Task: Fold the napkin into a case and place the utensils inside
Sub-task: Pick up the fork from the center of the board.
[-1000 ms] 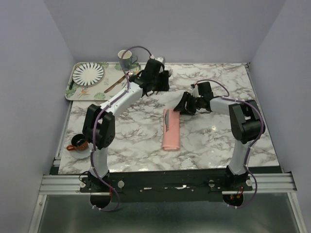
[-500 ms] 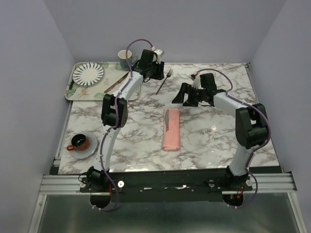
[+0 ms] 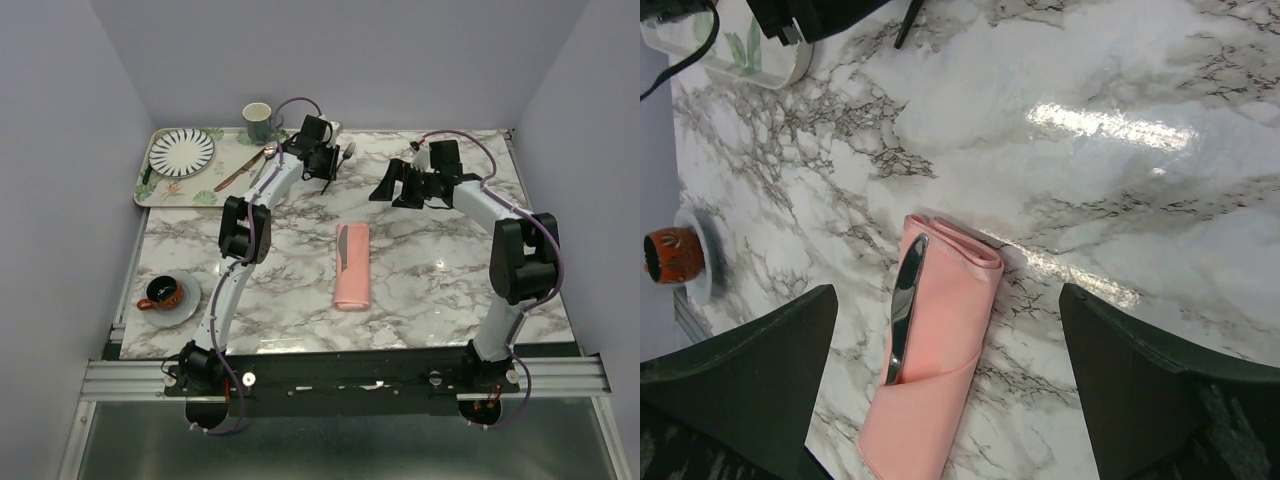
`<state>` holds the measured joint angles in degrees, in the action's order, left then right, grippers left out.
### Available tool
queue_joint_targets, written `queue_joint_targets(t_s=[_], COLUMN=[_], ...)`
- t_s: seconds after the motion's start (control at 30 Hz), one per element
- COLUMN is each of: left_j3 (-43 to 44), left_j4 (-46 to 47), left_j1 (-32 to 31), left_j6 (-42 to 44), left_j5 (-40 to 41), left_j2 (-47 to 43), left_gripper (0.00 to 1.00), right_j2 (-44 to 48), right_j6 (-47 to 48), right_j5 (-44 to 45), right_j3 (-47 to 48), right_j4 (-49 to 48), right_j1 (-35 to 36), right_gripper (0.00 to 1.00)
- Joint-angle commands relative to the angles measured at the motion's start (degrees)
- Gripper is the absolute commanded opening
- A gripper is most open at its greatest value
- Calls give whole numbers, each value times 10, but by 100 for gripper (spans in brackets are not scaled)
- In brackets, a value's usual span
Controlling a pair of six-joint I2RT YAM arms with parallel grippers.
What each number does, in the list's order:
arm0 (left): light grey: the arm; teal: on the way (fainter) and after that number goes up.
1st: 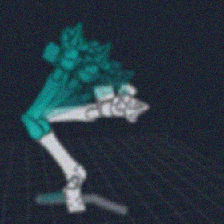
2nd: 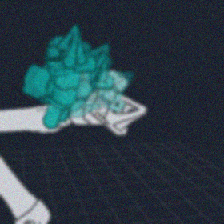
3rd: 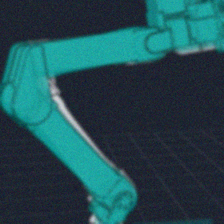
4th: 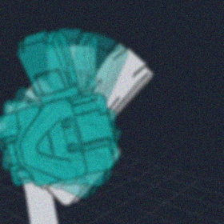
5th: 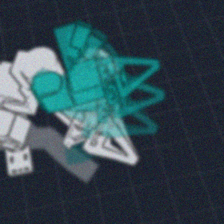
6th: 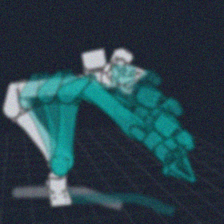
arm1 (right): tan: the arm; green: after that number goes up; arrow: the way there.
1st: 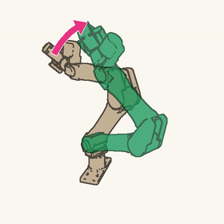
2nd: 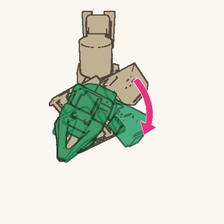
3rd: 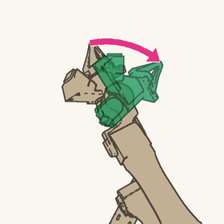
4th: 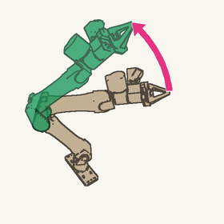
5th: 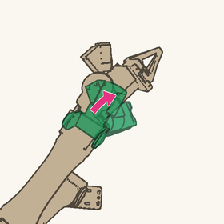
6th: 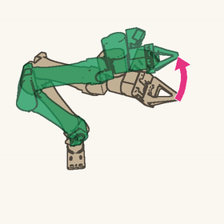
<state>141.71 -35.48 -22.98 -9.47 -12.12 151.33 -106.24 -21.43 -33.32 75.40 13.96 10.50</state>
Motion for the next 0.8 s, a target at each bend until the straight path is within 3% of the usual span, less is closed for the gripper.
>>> queue_joint_targets(t_s=[0.0, 0.13, 0.2, 0.33, 0.57, 0.77], left_j3=[19, 21, 16, 1, -86, -88], left_j4=[-66, -102, -112, -130, -90, -35], left_j1=[-9, -21, -28, -37, -44, -58], left_j6=[9, 39, 46, 63, 38, -1], left_j5=[59, 75, 75, 86, 95, 69], left_j2=[32, 46, 49, 35, -52, -105], left_gripper=[40, 38, 32, 1, 0, 0], right_j2=[-7, -4, -2, 5, 5, -1], right_j6=[17, 19, 23, 31, 34, 14], right_j5=[14, 18, 18, 19, -17, -34], right_j3=[12, 9, 5, -1, 1, 10], right_j4=[27, 29, 31, 34, 34, 35], right_j1=[-9, -12, -13, -15, -21, -36], right_gripper=[100, 100, 100, 100, 99, 96])
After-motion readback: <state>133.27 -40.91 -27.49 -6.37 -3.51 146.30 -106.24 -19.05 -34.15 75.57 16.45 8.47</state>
